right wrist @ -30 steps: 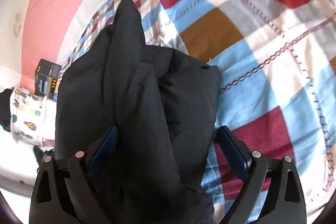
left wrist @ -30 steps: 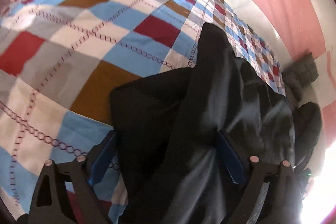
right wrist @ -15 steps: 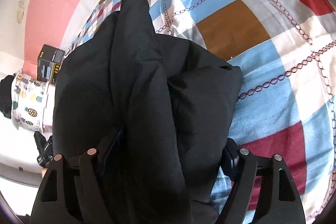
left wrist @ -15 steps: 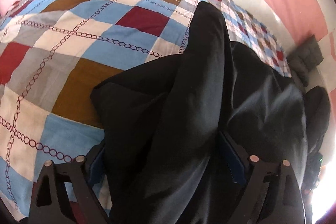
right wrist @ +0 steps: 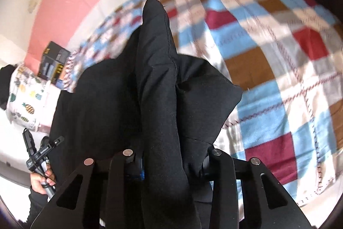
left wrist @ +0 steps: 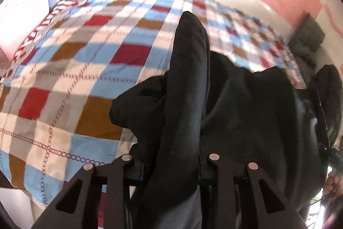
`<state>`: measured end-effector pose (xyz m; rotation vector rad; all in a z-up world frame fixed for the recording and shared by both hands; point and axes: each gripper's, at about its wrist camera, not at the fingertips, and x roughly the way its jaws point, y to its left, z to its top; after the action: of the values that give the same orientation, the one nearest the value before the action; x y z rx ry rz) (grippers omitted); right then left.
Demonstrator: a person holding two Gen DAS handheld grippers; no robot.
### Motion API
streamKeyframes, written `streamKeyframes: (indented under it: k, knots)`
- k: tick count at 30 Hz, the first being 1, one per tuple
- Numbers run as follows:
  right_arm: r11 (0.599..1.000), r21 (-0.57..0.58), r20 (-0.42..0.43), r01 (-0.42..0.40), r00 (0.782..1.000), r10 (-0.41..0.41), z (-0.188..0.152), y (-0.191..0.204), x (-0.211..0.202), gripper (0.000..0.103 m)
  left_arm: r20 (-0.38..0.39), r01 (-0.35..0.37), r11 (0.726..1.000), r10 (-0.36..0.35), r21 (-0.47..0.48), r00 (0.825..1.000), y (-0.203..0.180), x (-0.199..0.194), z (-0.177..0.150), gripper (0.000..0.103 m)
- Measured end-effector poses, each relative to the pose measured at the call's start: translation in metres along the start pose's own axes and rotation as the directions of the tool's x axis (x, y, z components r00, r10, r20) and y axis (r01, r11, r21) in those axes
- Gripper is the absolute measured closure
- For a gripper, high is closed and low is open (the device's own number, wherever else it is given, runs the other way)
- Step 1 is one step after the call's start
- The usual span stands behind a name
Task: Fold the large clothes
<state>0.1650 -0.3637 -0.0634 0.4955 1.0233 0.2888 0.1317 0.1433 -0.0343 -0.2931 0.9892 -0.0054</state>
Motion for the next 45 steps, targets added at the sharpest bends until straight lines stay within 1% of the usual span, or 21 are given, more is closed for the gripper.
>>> streamKeyframes:
  k: [4, 7, 9, 12, 16, 20, 28, 36, 39, 42, 45]
  knots:
    - [0.997, -0.079, 0.041, -0.02, 0.999, 0.023, 0.009, 0.033, -0.023, 0.07, 0.054, 0.048, 0.998, -0.05, 0.03, 0.997, -0.01, -0.03, 0.012, 0.071]
    - [0.993, -0.109, 0.065, -0.038, 0.997, 0.045, 0.019, 0.055, -0.034, 0.07, 0.091, 0.076, 0.996, -0.08, 0.042, 0.993, -0.015, -0.048, 0.024, 0.072]
    - [0.991, -0.121, 0.076, -0.049, 0.995, 0.058, 0.024, 0.063, -0.04, 0.07, 0.114, 0.086, 0.995, -0.092, 0.051, 0.989, -0.017, -0.056, 0.034, 0.072]
    - [0.989, -0.13, 0.085, -0.066, 0.993, 0.077, 0.036, 0.071, -0.038, 0.07, 0.142, 0.086, 0.995, -0.093, 0.058, 0.986, -0.016, -0.064, 0.053, 0.072]
    - [0.986, -0.146, 0.096, -0.077, 0.991, 0.091, 0.058, 0.083, -0.026, 0.07, 0.17, 0.079, 0.995, -0.088, 0.057, 0.981, -0.014, -0.065, 0.079, 0.072]
    - [0.983, -0.164, 0.111, -0.088, 0.988, 0.107, 0.085, 0.101, -0.011, 0.07, 0.197, 0.07, 0.996, -0.079, 0.053, 0.977, -0.008, -0.057, 0.113, 0.072]
    - [0.98, -0.168, 0.118, -0.108, 0.985, 0.129, 0.15, 0.128, 0.038, 0.07, 0.228, 0.058, 0.998, -0.065, 0.04, 0.971, 0.006, -0.021, 0.19, 0.072]
    - [0.978, -0.17, 0.097, -0.116, 0.986, 0.134, 0.209, 0.145, 0.094, 0.07, 0.228, 0.051, 0.998, -0.058, 0.037, 0.972, 0.024, 0.027, 0.249, 0.071]
    - [0.978, -0.172, 0.075, -0.121, 0.988, 0.136, 0.226, 0.148, 0.121, 0.07, 0.218, 0.045, 0.998, -0.051, 0.032, 0.975, 0.035, 0.05, 0.265, 0.071]
    - [0.979, -0.167, 0.044, -0.119, 0.991, 0.128, 0.238, 0.144, 0.156, 0.07, 0.194, 0.022, 0.999, -0.026, 0.025, 0.981, 0.05, 0.084, 0.275, 0.071]
    - [0.985, -0.156, 0.009, -0.077, 0.997, 0.08, 0.24, 0.131, 0.192, 0.068, 0.164, -0.019, 1.0, 0.015, 0.02, 0.986, 0.066, 0.12, 0.275, 0.07]
